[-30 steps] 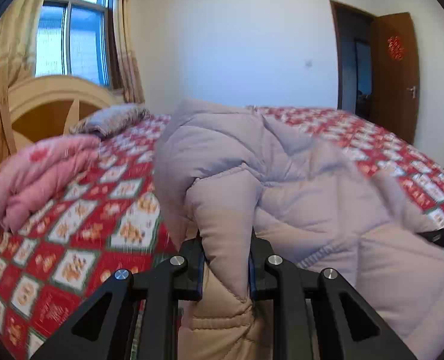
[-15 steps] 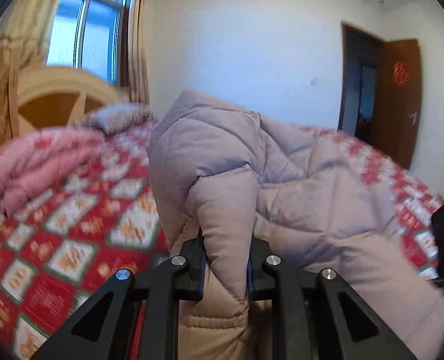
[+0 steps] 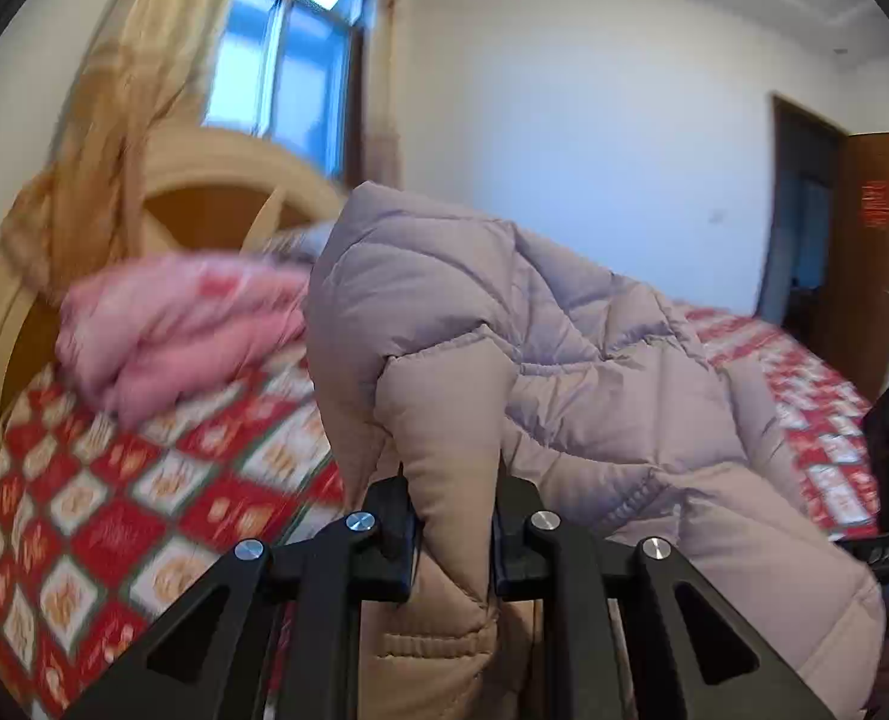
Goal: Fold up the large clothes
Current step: 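Carry the lifted jacket bundle toward the pink blanket with both grippers, then lower the bundle onto the quilt beside the pink blanket and open both grippers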
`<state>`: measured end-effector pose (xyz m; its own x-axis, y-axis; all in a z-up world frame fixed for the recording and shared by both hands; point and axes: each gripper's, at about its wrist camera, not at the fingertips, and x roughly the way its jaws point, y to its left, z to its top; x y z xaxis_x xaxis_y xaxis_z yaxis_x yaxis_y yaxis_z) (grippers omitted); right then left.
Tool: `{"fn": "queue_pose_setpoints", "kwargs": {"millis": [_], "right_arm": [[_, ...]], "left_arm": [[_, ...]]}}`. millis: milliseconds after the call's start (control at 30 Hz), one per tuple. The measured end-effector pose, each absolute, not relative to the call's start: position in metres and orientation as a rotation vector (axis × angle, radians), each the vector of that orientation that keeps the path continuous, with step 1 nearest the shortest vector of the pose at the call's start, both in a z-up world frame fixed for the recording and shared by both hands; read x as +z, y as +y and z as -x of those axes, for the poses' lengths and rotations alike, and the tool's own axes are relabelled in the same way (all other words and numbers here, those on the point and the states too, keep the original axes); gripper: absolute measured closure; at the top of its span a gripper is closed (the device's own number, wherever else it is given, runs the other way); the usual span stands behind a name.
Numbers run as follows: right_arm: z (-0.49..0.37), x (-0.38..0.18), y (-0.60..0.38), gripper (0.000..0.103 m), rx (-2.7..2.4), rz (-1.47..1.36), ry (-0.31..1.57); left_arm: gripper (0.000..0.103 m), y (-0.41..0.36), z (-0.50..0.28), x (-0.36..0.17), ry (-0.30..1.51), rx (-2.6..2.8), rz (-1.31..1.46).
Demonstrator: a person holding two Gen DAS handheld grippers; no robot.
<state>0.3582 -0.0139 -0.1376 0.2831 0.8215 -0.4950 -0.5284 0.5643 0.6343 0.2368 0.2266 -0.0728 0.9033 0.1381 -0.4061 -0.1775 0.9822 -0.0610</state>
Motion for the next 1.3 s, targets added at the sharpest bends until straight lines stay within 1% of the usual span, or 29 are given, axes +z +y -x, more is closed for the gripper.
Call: {"fn": "queue_pose_setpoints", "kwargs": {"millis": [67,133,167,200,233,300,367,400,433,500,600,733,800,1000,1067,1167,1267,1300], "right_arm": [[-0.365,-0.151,0.002,0.076,0.899,-0.332,0.917],[-0.371,-0.16,0.008,0.074,0.88,-0.319,0.937],[-0.373,-0.164,0.011,0.071,0.861,-0.306,0.938],[-0.372,-0.167,0.014,0.067,0.847,-0.291,0.936],[-0.375,-0.17,0.014,0.065,0.843,-0.291,0.946],[-0.378,-0.173,0.016,0.058,0.824,-0.288,0.955],[-0.38,-0.176,0.018,0.055,0.809,-0.285,0.954],[-0.377,-0.177,0.017,0.049,0.801,-0.288,0.957],[-0.377,-0.179,0.016,0.047,0.78,-0.294,0.964],[-0.378,-0.18,0.014,0.039,0.753,-0.303,0.964],[-0.38,-0.187,0.015,0.033,0.727,-0.287,0.964],[-0.386,-0.197,0.015,0.028,0.709,-0.3,0.98],[-0.388,-0.202,0.014,0.023,0.702,-0.309,0.988],[-0.389,-0.207,0.013,0.015,0.678,-0.304,0.996],[-0.383,-0.195,0.01,0.015,0.643,-0.273,0.977],[-0.364,-0.165,0.001,0.014,0.604,-0.209,0.912],[-0.33,-0.124,-0.015,0.009,0.548,-0.163,0.818],[-0.32,-0.115,-0.018,0.009,0.548,-0.163,0.8]], "left_arm": [[0.075,0.246,-0.242,-0.097,0.466,0.234,0.106],[0.056,0.257,-0.244,-0.112,0.501,0.28,0.108],[0.051,0.261,-0.244,-0.117,0.505,0.292,0.107],[0.043,0.262,-0.244,-0.121,0.507,0.299,0.104],[0.037,0.264,-0.245,-0.124,0.508,0.313,0.094],[0.032,0.265,-0.248,-0.126,0.512,0.321,0.09],[0.026,0.267,-0.251,-0.13,0.523,0.338,0.095],[0.023,0.268,-0.251,-0.132,0.526,0.343,0.098],[0.02,0.27,-0.253,-0.134,0.53,0.349,0.105],[0.017,0.27,-0.251,-0.137,0.536,0.354,0.119],[0.013,0.274,-0.251,-0.142,0.541,0.347,0.145],[0.01,0.278,-0.252,-0.149,0.545,0.342,0.171],[0.009,0.278,-0.253,-0.151,0.546,0.341,0.177],[0.008,0.276,-0.25,-0.145,0.558,0.354,0.179],[0.008,0.273,-0.237,-0.128,0.553,0.372,0.177],[0.008,0.263,-0.198,-0.088,0.476,0.354,0.171],[0.008,0.25,-0.165,-0.058,0.449,0.341,0.148],[0.008,0.245,-0.155,-0.05,0.447,0.341,0.139]]}}
